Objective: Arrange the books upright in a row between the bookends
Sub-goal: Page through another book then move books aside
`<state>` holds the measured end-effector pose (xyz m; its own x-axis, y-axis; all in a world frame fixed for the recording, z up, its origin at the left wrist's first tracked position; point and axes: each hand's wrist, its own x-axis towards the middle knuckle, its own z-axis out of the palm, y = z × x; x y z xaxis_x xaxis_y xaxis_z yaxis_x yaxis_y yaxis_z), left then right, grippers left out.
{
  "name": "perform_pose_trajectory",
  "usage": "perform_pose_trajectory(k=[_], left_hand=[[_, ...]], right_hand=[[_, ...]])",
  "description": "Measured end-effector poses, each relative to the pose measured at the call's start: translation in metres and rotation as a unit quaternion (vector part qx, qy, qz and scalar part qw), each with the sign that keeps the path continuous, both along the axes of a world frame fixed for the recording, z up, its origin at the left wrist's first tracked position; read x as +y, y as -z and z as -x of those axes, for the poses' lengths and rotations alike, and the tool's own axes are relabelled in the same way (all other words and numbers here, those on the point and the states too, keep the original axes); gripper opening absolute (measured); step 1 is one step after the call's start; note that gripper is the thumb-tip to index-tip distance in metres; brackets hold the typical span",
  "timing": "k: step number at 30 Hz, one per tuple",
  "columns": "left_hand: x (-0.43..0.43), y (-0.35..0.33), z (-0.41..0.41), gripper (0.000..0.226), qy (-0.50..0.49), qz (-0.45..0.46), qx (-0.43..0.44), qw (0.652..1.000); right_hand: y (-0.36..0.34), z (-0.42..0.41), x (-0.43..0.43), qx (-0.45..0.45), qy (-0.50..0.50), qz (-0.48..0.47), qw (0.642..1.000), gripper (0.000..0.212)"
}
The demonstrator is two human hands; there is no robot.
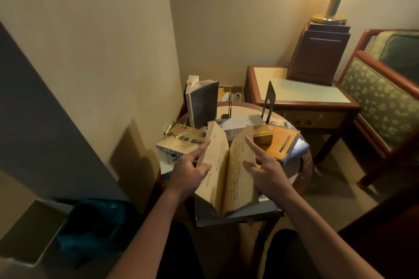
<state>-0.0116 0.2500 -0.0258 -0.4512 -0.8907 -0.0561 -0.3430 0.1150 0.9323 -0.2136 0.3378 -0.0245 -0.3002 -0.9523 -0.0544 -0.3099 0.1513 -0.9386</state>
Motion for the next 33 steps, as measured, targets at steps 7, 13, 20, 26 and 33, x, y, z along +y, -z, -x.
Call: perform_pose_trajectory(k=[7,13,20,26,33], left_hand=[[0.011,-0.001,0.024,0.039,0.057,-0.135,0.132,0.980],[0.023,0.025,0.040,0.027,0.075,-0.135,0.093,0.984],[0.032,0.043,0.047,0.051,0.092,-0.108,0.060,0.988],[0.033,0.050,0.050,0.052,0.088,-0.050,-0.034,0.994],[0.015,0.031,0.040,0.048,-0.048,-0.160,0.105,0.980]], right_hand=[[-0.011,-0.012,0.000,0.024,-0.006,0.027,0.999,0.063],[-0.016,-0.010,0.007,0.030,0.018,0.014,0.999,0.060],[-0.014,-0.005,0.011,0.081,0.024,-0.024,0.996,0.059],[-0.004,0.000,0.017,0.050,0.059,-0.027,0.997,0.054],[-0.019,0.000,0.016,-0.218,0.074,-0.043,0.972,0.045]])
